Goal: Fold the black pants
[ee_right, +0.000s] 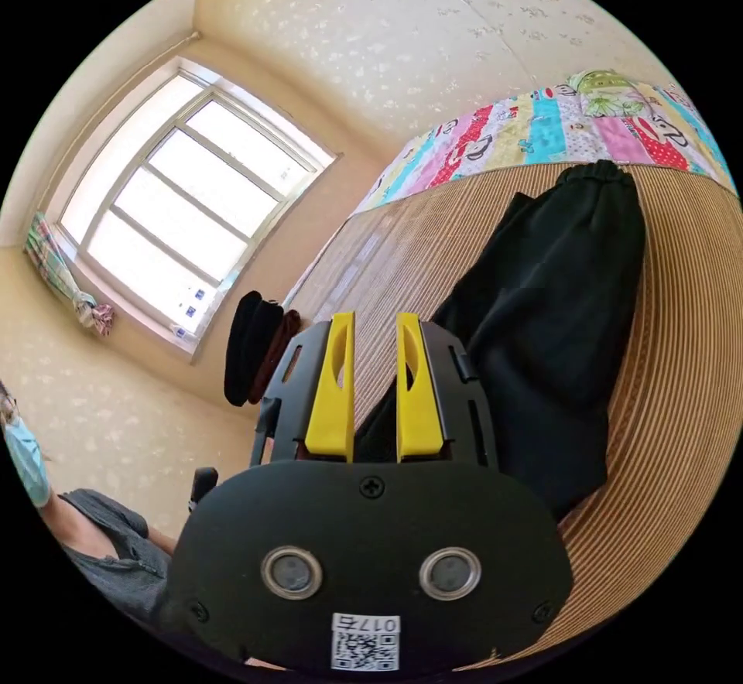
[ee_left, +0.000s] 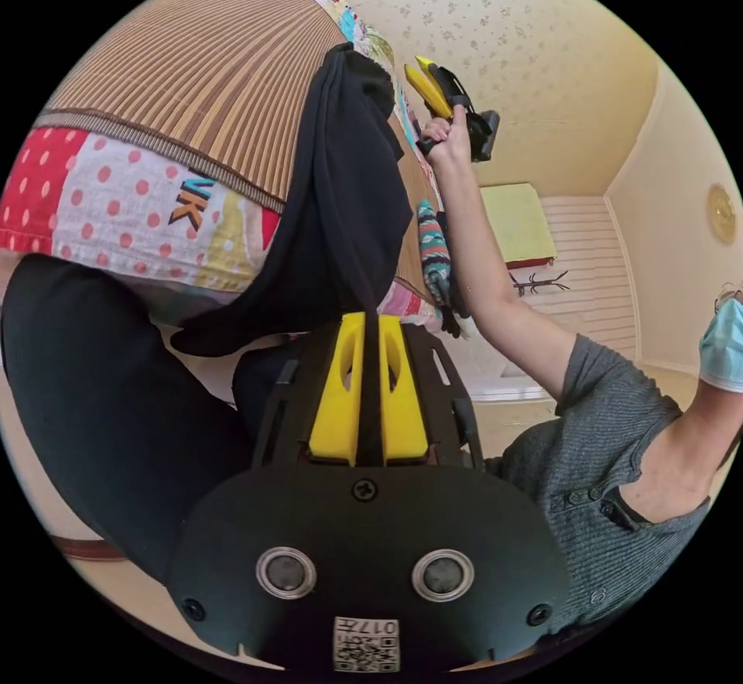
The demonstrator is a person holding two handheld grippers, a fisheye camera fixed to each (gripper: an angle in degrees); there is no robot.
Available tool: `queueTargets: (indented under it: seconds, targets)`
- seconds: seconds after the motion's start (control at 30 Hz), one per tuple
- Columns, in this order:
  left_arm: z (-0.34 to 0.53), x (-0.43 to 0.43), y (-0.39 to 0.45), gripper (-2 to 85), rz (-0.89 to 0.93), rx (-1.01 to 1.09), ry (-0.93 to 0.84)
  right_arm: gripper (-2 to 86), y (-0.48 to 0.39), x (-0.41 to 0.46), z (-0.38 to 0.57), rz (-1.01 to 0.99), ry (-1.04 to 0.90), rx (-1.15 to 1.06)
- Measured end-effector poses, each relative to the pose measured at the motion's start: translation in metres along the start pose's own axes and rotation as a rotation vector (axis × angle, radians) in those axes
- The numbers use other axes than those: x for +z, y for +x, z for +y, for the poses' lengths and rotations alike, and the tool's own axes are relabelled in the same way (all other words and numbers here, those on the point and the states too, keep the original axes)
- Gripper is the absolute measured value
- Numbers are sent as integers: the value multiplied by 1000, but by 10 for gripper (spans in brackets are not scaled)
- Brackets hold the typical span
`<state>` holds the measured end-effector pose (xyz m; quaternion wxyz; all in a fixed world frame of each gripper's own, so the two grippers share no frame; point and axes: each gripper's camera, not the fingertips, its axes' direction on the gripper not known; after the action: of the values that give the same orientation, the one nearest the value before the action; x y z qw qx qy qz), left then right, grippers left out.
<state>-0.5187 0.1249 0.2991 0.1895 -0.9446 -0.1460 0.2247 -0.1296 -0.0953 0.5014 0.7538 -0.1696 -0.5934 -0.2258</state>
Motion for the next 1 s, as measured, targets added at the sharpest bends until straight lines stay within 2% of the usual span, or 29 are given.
queueTargets:
  seconds: [0.1, 0.17, 0.3, 0.4, 0.5, 0.6, 0.67, 0.77, 0.8, 0.9, 0.97, 1.0]
  targets:
    - [-8, -5, 6, 80, -15, 38, 31, 102, -12, -34, 92, 93, -37, -5]
    - [-18, -5, 15, 109, -103, 66, 19, 113, -20, -49, 141, 108, -64, 14]
    - [-32, -2, 28, 136, -192, 99, 10, 126, -27, -39, 228, 59, -184, 142]
    - [-46, 11, 29, 130, -226, 100, -53, 113, -32, -31, 258, -59, -126, 221]
    - [-56, 21, 30, 49, -227, 131, -135, 73, -33, -28, 260, 21, -127, 310]
    - [-59, 2, 34, 22, -25, 186, -144, 32, -51, -54, 252, -10, -113, 213]
    - [-56, -24, 32, 14, 231, 248, -115, 25, -68, -75, 251, -77, -64, 114]
    - [-47, -43, 9, 11, 408, 257, -131, 19, -77, -96, 254, -135, -14, 63]
    - [-45, -44, 2, 11, 391, 230, -139, 18, -70, -93, 256, -173, -34, 84]
    - [-31, -37, -29, 17, 70, 53, -225, 17, -46, -61, 264, -243, -167, 217]
    - [-23, -21, -37, 29, -155, -9, -269, 17, -41, -38, 269, -150, -283, 269]
    - [-22, -18, -37, 32, -182, -12, -275, 18, -40, -29, 271, -87, -335, 280]
